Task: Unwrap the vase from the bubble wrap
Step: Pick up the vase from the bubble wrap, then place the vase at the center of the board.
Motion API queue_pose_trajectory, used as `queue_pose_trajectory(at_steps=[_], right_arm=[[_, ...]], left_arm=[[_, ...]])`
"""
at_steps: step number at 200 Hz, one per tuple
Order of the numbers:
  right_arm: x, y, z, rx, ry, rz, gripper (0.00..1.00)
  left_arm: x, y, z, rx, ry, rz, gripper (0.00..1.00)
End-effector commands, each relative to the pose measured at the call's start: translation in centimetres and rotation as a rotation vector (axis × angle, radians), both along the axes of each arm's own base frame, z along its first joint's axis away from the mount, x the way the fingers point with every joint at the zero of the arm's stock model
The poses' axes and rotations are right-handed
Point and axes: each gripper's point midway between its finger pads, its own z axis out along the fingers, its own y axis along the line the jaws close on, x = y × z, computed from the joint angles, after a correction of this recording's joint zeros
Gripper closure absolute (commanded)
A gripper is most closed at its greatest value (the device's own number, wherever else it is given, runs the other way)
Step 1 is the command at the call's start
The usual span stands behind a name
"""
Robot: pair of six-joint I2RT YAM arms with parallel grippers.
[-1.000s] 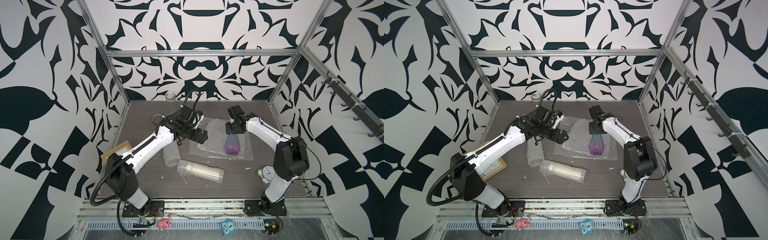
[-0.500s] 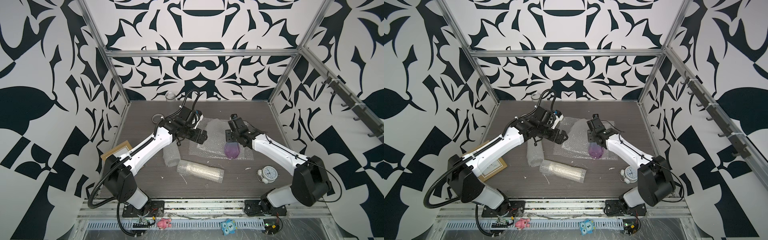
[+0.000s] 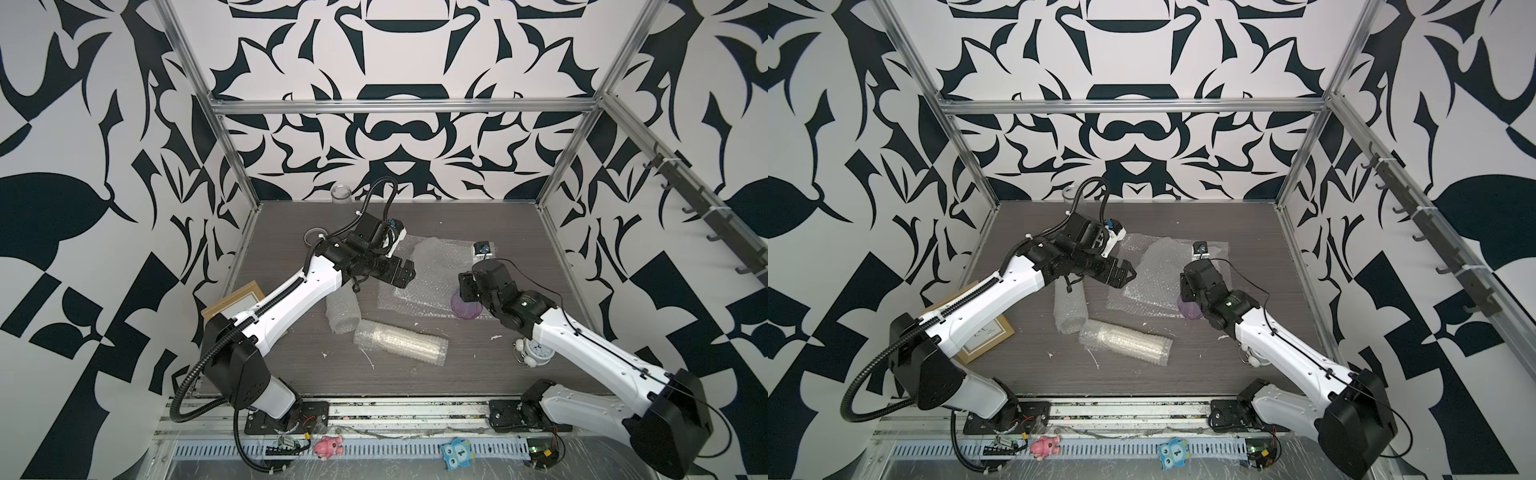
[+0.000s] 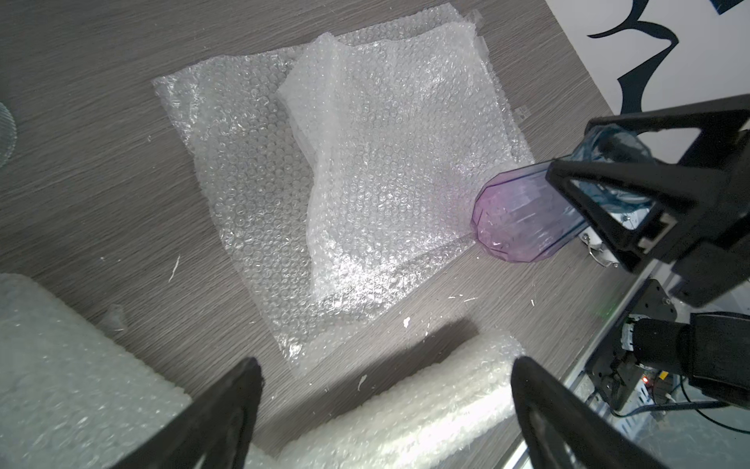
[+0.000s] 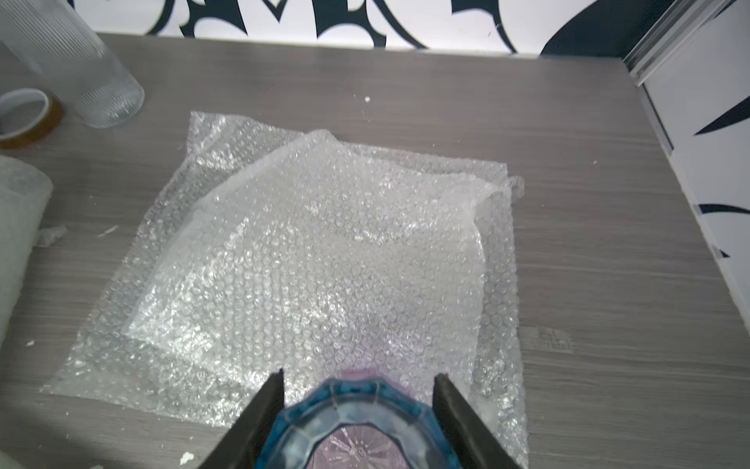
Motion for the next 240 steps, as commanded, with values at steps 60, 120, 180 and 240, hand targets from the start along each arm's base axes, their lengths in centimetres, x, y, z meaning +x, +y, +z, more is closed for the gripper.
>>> queue_pose_trajectory(at_steps=[60, 120, 180, 240], right_arm=[[5.6, -1.8, 10.5, -0.015, -0.334, -0.113, 0.61], [12.6, -11.6, 10.1, 0.042, -0.387, -0.400, 0.63], [20.4, -20.2, 6.4, 0.059, -0.369, -0.593, 0.64], [26.8, -23.9, 4.6, -0.016, -0.392, -0.638, 0.64]], left_arm=[[-0.6, -0.1, 0.8, -0.032, -0.004, -0.019, 0.01], [-0.3, 0.3, 0.4, -0.004, -0.021, -0.013, 0.01], [0.2, 0.5, -0.3, 0.017, -0.020, -0.004, 0.01], [0.9, 0.9, -1.1, 0.040, -0.010, 0.010, 0.01]])
